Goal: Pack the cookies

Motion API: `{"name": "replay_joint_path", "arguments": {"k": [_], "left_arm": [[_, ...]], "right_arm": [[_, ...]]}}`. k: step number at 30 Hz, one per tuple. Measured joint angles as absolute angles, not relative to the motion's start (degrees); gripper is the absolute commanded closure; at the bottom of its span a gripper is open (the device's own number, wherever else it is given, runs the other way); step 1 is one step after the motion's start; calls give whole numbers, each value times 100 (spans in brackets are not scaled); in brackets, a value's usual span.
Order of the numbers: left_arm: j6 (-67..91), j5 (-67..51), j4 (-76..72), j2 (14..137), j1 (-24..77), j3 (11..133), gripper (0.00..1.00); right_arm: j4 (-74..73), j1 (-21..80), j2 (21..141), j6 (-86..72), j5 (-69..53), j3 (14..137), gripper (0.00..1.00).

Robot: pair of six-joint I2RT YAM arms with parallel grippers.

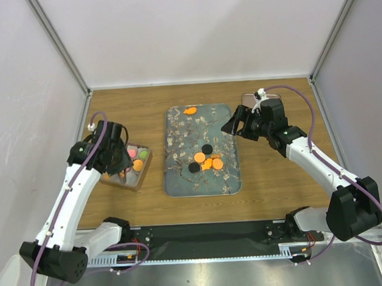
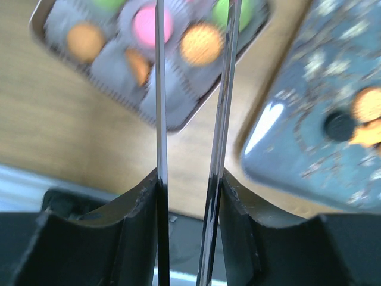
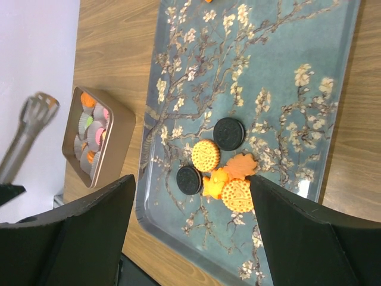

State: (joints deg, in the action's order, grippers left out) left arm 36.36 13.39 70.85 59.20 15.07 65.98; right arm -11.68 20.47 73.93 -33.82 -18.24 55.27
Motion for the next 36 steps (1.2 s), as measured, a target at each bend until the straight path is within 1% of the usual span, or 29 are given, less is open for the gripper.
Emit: {"name": "replay_joint_path", "arguments": {"k": [8, 12, 16, 20, 25, 29, 32, 36], "left_arm": [[3437, 1339, 5979, 6735, 1826, 7240, 55], [3393, 1326, 5411, 7102, 2316, 7365, 55], [3398, 1367, 4971, 7634, 3109, 7481, 53], [3404, 1352, 4414, 8381, 3990, 7852, 53], [3400, 1295, 3632, 9351, 4943, 8357, 50], [3330, 1284, 3085, 10403, 5739, 9100, 50], [3214, 1166, 2742, 11159, 6296, 9614, 49], [3074, 978, 2368, 11955, 6814, 9994, 48]], "right_arm": [[-1219, 2045, 7393, -3306, -1608, 5527, 15], [-1262, 2043, 7358, -3227, -1439, 5531, 15], [-1623, 1914, 7279, -3127, -1302, 5771, 14], [-2099, 1551, 7140, -3138, -1160, 6348, 14], [-2847, 1323, 6602, -3146, -687, 7299, 14], [-3284, 1297, 6005, -3142, -189, 7915, 13], [-3544, 1271, 5616, -3142, 150, 8121, 12], [-3955, 1260, 5266, -3135, 558, 8147, 12]]}}
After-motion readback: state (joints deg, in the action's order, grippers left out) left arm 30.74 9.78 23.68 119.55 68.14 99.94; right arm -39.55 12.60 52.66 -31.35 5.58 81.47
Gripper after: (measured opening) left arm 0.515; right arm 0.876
